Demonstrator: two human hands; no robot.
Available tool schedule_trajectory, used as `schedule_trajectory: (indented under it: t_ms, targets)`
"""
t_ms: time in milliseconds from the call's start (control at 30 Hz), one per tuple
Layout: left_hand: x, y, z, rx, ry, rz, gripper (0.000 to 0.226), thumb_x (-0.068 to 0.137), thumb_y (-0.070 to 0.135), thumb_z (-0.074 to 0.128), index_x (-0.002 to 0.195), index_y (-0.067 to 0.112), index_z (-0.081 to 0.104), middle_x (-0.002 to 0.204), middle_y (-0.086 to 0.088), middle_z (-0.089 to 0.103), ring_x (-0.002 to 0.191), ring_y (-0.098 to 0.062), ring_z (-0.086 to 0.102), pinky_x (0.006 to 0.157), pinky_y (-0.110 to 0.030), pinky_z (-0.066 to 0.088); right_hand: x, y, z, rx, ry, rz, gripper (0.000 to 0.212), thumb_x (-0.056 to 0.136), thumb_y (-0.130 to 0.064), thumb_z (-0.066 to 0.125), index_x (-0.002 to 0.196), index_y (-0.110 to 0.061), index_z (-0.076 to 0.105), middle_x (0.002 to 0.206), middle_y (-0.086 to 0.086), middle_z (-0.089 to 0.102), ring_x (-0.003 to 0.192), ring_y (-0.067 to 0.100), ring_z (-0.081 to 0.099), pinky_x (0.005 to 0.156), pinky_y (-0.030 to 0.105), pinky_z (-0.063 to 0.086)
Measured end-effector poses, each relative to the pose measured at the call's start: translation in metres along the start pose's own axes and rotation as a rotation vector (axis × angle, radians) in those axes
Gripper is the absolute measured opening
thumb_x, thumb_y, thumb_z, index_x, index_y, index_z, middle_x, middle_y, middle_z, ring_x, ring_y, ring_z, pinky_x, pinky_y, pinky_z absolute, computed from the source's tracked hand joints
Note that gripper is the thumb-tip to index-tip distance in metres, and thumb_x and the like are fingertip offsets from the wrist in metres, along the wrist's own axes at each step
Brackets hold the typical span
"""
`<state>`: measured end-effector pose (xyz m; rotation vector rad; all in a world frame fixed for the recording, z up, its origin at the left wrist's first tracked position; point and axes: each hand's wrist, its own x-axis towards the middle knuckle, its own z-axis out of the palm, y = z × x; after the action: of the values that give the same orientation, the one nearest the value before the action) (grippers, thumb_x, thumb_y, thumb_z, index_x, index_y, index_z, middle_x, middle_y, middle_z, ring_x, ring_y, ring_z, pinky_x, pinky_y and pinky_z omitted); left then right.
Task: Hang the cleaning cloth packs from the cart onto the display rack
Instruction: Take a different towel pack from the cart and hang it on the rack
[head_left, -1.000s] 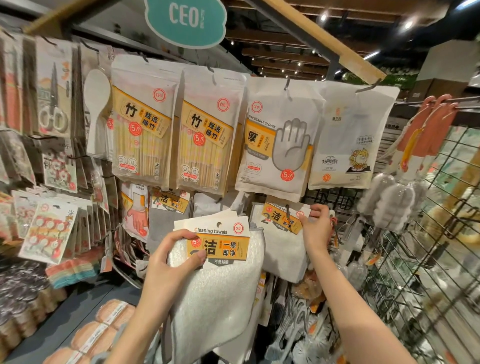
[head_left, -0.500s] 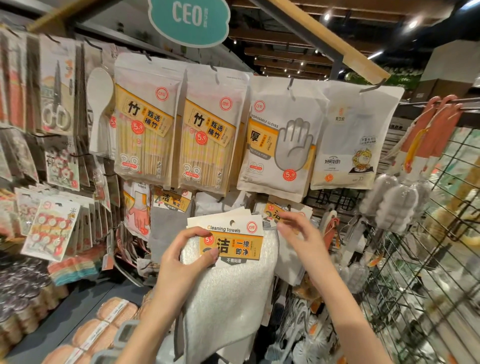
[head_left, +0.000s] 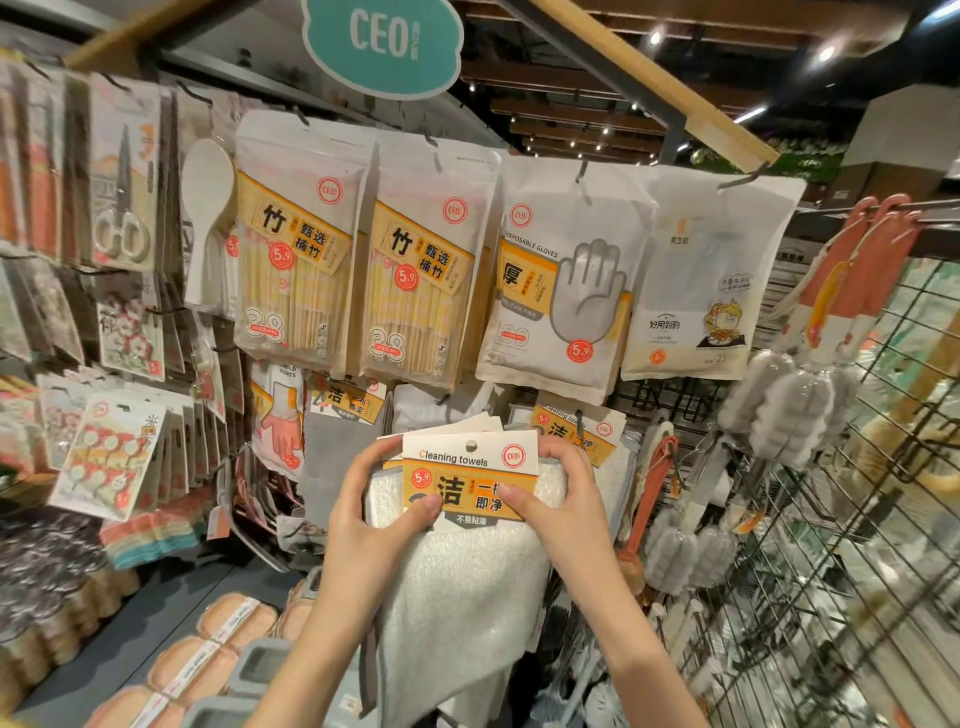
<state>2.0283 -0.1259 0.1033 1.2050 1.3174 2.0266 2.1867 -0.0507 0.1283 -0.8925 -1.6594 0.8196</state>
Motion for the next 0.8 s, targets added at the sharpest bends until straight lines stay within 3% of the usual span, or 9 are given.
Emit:
schedule_trajectory:
  t_ms: [100,200,300,367,433,500,633,700,800]
  targets:
    - [0.0,0.0,-0.001,0.009,-0.007,-0.026,0.049,0.073,-0.002,0.077,0.106,0.029,0.059,0.106,0.017,0.063,0.088,0.016,0.059,0.06,-0.003,0.046,0.001,0.0,-0.001,0.021,-0.019,0.032,0.038,0.071,-0.002,0.077,0.09,-0.026,0.054,0.102,-0.014,0.059,0.092,-0.017,0.052,0.077,0.001,0.037]
    - [0.002,0.001,-0.004,0.013,-0.086,-0.11,0.039,0.074,0.006,0.079,0.105,0.023,0.063,0.102,0.001,0.069,0.083,-0.001,0.067,0.067,-0.015,0.051,0.001,0.003,-0.003,0.055,-0.004,0.036,0.032,0.074,0.0,0.074,0.087,-0.021,0.052,0.091,-0.012,0.064,0.081,-0.011,0.058,0.069,0.006,0.044]
    - [0.005,0.003,-0.006,0.038,-0.125,-0.13,0.035,0.07,0.016,0.081,0.1,0.024,0.066,0.096,0.001,0.073,0.09,-0.017,0.068,0.077,-0.025,0.053,0.001,0.005,-0.004,0.075,0.002,0.041,0.03,0.075,0.0,0.073,0.09,-0.017,0.052,0.093,-0.008,0.065,0.087,0.0,0.06,0.072,0.012,0.048]
    - [0.005,0.003,-0.007,0.025,-0.101,-0.13,0.034,0.069,0.018,0.082,0.097,0.025,0.065,0.097,0.002,0.073,0.088,-0.016,0.069,0.071,-0.019,0.052,0.002,0.006,-0.005,0.097,0.014,0.058,0.03,0.076,-0.001,0.073,0.093,-0.015,0.052,0.097,-0.004,0.065,0.093,0.01,0.061,0.077,0.019,0.051]
    - [0.005,0.002,-0.01,0.076,-0.072,-0.105,0.033,0.07,0.025,0.084,0.096,0.031,0.064,0.1,0.011,0.07,0.096,-0.012,0.065,0.081,-0.026,0.05,0.003,0.007,-0.008,0.122,0.035,0.078,0.03,0.077,-0.002,0.072,0.094,-0.017,0.052,0.101,-0.001,0.066,0.096,0.014,0.062,0.08,0.025,0.052]
    - [0.005,0.001,-0.012,0.09,-0.043,-0.098,0.032,0.071,0.028,0.083,0.094,0.036,0.062,0.102,0.021,0.066,0.104,-0.007,0.061,0.089,-0.033,0.047,0.006,0.009,-0.014,0.142,0.059,0.094,0.031,0.078,-0.004,0.072,0.093,-0.022,0.052,0.103,-0.002,0.065,0.096,0.013,0.063,0.076,0.019,0.051]
    - [0.007,0.003,-0.016,0.096,-0.005,-0.044,0.031,0.076,0.018,0.078,0.088,0.041,0.061,0.098,0.03,0.063,0.092,0.016,0.056,0.078,-0.008,0.042,0.011,0.014,-0.029,0.194,0.089,0.112,0.034,0.078,-0.002,0.072,0.093,-0.025,0.052,0.1,-0.005,0.066,0.084,0.002,0.066,0.068,0.015,0.052]
    - [0.01,0.001,-0.019,0.083,0.003,-0.046,0.033,0.076,0.015,0.078,0.091,0.039,0.062,0.1,0.024,0.065,0.092,0.01,0.059,0.077,-0.009,0.043,0.014,0.019,-0.035,0.193,0.11,0.128,0.034,0.078,-0.001,0.071,0.094,-0.025,0.053,0.102,-0.003,0.066,0.088,0.007,0.066,0.071,0.02,0.054]
    - [0.013,-0.003,-0.023,0.044,0.003,-0.072,0.036,0.077,0.007,0.076,0.094,0.035,0.062,0.105,0.011,0.067,0.092,-0.01,0.065,0.077,-0.026,0.047,0.017,0.029,-0.041,0.183,0.177,0.194,0.036,0.079,0.001,0.07,0.095,-0.027,0.055,0.111,0.003,0.063,0.099,0.019,0.063,0.083,0.035,0.054]
